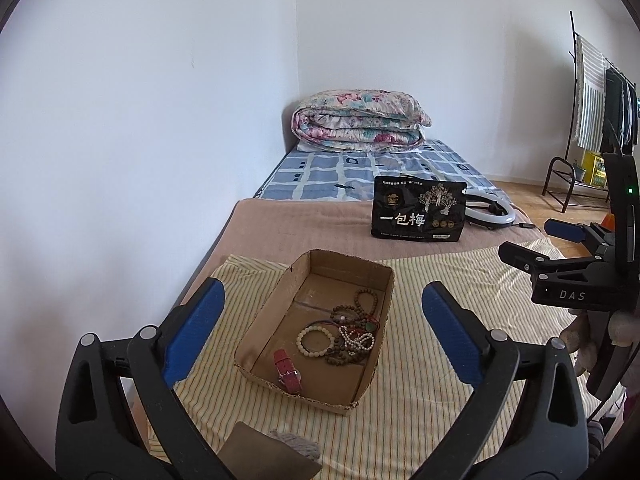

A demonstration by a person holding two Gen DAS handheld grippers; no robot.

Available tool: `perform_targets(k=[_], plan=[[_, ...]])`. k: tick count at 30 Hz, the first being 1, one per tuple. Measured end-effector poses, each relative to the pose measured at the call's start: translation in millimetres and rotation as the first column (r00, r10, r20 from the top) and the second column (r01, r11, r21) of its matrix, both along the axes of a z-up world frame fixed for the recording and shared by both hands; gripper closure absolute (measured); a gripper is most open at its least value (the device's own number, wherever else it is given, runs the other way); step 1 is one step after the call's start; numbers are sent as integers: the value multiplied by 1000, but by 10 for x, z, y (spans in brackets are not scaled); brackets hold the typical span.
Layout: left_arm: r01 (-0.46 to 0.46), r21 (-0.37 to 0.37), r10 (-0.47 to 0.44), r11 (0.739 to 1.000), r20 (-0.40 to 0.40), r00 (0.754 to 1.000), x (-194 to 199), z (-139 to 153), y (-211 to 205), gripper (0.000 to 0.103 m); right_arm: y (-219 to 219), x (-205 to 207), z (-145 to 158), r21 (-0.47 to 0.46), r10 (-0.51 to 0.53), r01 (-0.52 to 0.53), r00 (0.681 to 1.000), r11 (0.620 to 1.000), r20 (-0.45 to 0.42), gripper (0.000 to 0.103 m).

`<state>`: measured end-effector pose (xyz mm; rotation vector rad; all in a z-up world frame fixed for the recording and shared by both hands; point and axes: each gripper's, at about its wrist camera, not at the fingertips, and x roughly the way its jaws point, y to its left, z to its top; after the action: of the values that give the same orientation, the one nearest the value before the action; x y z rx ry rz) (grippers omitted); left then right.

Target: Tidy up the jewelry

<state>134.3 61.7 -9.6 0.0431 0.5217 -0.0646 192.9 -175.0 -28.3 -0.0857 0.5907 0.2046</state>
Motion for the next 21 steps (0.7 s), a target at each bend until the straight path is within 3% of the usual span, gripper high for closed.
perform_targets(k=[21], plan=[[3, 7, -3, 1000, 8, 1000, -28, 51, -40, 1, -39, -64, 25, -5, -15, 15, 1000, 1000, 9, 0]])
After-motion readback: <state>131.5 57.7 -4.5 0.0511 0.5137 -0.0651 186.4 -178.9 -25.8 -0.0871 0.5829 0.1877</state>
